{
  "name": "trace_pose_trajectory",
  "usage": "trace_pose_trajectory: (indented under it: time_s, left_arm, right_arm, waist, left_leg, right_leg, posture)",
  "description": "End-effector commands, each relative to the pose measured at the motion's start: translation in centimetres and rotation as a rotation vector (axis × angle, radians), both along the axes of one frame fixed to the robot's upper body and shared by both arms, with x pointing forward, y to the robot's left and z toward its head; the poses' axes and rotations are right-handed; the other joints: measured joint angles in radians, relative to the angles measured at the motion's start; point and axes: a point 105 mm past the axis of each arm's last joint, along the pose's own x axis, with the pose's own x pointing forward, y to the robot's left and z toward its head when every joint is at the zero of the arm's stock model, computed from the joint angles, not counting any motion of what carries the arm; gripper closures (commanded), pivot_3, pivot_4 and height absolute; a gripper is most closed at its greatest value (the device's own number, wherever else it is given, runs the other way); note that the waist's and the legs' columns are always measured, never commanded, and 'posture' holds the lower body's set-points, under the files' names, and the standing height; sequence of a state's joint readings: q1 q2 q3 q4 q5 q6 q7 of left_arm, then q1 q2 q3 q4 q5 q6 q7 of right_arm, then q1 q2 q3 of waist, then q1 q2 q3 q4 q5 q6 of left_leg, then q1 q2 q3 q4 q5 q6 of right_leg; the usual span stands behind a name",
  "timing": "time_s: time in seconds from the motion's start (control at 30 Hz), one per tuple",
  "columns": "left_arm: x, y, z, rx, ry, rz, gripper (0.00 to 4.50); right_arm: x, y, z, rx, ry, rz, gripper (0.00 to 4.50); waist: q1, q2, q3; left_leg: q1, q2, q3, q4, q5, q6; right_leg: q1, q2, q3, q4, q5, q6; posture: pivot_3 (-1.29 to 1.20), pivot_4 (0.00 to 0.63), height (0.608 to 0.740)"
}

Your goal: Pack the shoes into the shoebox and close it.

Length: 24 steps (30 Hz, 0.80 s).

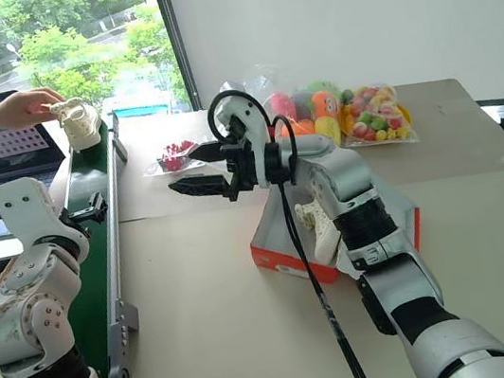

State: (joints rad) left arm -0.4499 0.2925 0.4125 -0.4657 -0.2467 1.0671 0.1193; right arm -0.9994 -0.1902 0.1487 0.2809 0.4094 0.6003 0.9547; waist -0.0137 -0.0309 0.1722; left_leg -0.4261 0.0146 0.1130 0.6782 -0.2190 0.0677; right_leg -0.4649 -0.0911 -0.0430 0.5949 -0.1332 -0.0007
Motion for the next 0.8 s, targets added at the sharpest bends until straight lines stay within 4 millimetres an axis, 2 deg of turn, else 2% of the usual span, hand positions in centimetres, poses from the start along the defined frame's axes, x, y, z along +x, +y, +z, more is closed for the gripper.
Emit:
trace_pose_trajectory:
  time_s: [0.03, 0.13, 0.3, 0.57, 0.8]
  left_arm:
    - [0.6, 0.4, 0.9, 0.023, -0.043, 0.014, 0.04]
    - [0.9, 0.9, 0.2, 0.024, -0.031, 0.018, 0.04]
    - [1.0, 1.9, -1.4, 0.034, -0.001, 0.039, 0.04]
    - [0.6, 5.1, -2.9, 0.044, 0.007, 0.087, 0.04]
    - [1.3, 6.1, -3.7, 0.034, -0.001, 0.078, 0.04]
  right_arm:
    - [-0.5, 0.7, 1.9, 0.035, -0.092, -0.002, 0.0]
    - [-0.6, 0.7, 0.9, 0.003, -0.105, -0.017, 0.0]
    - [-1.0, 0.8, 0.4, -0.009, -0.106, -0.023, 0.0]
    - [-0.8, 0.3, 0.7, -0.001, -0.108, -0.06, 0.0]
    - [-1.0, 0.3, 1.3, 0.002, -0.117, -0.06, 0.0]
  waist:
    - [0.0, 0.0, 0.0]
    - [0.0, 0.0, 0.0]
    - [0.0, 0.0, 0.0]
    - [-0.002, 0.0, 0.0]
    - [-0.001, 0.0, 0.0]
  left_leg:
    - [0.0, 0.0, 0.0, 0.0, 0.0, 0.0]
    - [0.0, 0.0, 0.0, 0.0, 0.0, 0.0]
    - [-0.001, 0.0, 0.0, -0.001, 0.0, -0.001]
    - [-0.003, 0.0, 0.0, -0.002, 0.0, -0.003]
    - [-0.005, 0.0, 0.0, -0.001, 0.0, -0.003]
  right_leg:
    - [0.0, 0.0, 0.0, 0.0, 0.0, 0.0]
    - [0.0, 0.0, 0.0, 0.0, 0.0, 0.0]
    - [-0.002, -0.001, 0.0, 0.0, 0.0, 0.0]
    - [-0.006, -0.002, 0.0, 0.001, 0.0, -0.001]
    - [-0.007, -0.003, 0.0, 0.001, 0.0, -0.002]
  posture:
    - [0.0, 0.15, 0.74]
    - [0.0, 0.15, 0.74]
    - [0.0, 0.15, 0.74]
    - [0.0, 0.15, 0.74]
    - [0.0, 0.15, 0.74]
